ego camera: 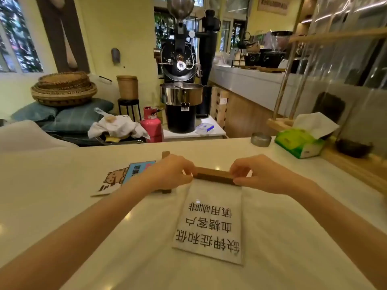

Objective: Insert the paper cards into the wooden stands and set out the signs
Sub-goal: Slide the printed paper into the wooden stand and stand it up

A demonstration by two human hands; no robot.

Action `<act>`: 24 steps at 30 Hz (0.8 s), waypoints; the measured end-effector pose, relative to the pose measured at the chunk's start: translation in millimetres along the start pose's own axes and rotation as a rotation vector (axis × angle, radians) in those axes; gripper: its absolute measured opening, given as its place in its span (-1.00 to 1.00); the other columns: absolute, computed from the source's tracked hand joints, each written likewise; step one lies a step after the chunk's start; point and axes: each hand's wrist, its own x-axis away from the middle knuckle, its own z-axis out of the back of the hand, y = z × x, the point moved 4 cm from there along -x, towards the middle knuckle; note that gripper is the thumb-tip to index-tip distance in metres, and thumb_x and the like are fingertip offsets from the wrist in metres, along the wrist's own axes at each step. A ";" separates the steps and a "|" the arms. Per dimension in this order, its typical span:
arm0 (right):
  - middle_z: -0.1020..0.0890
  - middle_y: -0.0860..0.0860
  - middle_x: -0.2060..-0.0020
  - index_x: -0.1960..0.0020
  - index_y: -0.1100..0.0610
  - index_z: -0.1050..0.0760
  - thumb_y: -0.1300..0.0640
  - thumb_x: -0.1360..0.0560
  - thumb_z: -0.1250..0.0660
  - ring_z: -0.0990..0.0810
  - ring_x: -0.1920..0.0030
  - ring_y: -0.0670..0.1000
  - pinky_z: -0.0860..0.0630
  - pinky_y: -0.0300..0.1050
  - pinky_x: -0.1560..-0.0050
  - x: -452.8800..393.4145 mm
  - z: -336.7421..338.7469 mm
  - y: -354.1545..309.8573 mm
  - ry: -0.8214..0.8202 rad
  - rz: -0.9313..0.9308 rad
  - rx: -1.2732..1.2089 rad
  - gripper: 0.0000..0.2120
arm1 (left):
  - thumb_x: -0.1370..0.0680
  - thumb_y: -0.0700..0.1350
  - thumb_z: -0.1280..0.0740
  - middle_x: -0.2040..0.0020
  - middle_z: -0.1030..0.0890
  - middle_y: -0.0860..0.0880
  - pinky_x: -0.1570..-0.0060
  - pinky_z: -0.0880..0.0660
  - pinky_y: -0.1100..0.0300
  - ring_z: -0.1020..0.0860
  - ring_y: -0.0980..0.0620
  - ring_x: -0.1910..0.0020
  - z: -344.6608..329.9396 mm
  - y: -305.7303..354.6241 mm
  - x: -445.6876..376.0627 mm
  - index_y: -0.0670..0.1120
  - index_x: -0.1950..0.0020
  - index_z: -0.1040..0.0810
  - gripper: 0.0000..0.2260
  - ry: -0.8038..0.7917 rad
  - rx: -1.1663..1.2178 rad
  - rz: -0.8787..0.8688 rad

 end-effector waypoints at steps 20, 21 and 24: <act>-0.70 0.12 0.03 0.00 0.19 -0.60 0.07 -0.52 -0.16 -0.66 0.01 0.08 -0.55 -0.11 -0.05 46.4 -70.5 36.0 0.322 0.399 0.375 -0.71 | -0.39 -0.15 -0.41 0.00 -0.69 -0.07 -0.10 -0.50 0.01 -0.62 -0.05 -0.04 -55.0 -15.7 19.4 -0.07 -0.05 -0.59 -0.76 0.262 -0.418 -0.441; -0.69 0.13 0.02 -0.02 0.20 -0.60 0.05 -0.53 -0.15 -0.65 0.00 0.08 -0.54 -0.13 -0.07 46.5 -68.6 38.9 0.335 0.387 0.329 -0.69 | -0.39 -0.15 -0.40 0.01 -0.69 -0.09 -0.10 -0.49 0.01 -0.62 -0.05 -0.02 -54.0 -16.1 19.2 -0.09 -0.04 -0.59 -0.77 0.271 -0.376 -0.433; -0.69 0.13 0.03 -0.04 0.23 -0.58 -0.01 -0.52 -0.17 -0.64 -0.01 0.02 -0.51 -0.26 -0.10 44.0 -59.4 45.8 0.375 0.313 0.099 -0.64 | -0.37 -0.22 -0.42 -0.01 -0.67 -0.15 -0.08 -0.54 0.15 -0.64 -0.03 0.01 -44.0 -18.6 15.1 -0.14 -0.03 -0.60 -0.76 0.315 -0.102 -0.321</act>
